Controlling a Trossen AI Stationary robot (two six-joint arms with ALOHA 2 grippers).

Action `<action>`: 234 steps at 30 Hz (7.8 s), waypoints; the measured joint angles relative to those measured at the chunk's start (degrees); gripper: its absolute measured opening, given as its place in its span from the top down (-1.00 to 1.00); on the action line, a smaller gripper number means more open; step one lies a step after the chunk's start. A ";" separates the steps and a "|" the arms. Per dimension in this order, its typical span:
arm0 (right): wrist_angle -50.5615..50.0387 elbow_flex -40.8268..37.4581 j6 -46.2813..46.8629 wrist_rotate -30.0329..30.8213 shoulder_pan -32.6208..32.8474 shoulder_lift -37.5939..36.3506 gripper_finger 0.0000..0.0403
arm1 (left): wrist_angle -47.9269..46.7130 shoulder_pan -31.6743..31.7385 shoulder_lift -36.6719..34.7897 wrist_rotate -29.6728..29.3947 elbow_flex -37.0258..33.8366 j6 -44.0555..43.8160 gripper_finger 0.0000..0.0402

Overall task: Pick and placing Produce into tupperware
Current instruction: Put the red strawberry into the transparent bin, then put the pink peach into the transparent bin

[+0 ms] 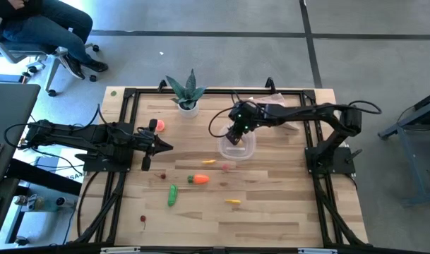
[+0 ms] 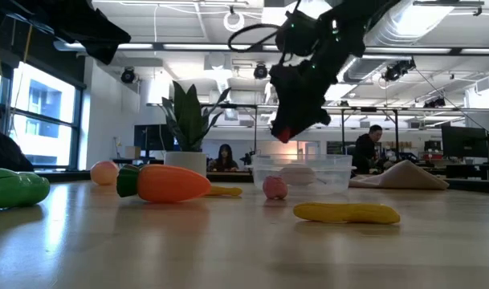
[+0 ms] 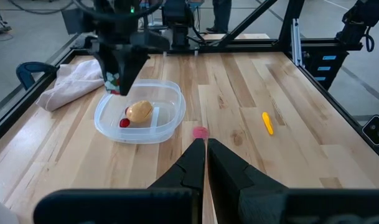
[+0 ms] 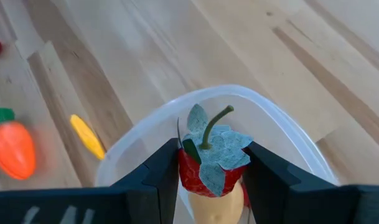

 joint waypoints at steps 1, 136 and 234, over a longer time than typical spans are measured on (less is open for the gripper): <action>0.98 -0.87 -0.24 -0.07 -0.12 0.00 0.34 | 0.00 0.00 -0.02 0.00 0.00 0.00 0.96; -19.61 21.31 0.28 9.98 23.64 23.16 0.17 | 0.00 0.00 0.00 0.01 0.00 0.00 0.96; -20.61 21.46 14.69 10.29 25.06 18.95 0.32 | -0.01 0.00 0.00 0.01 0.02 0.00 0.96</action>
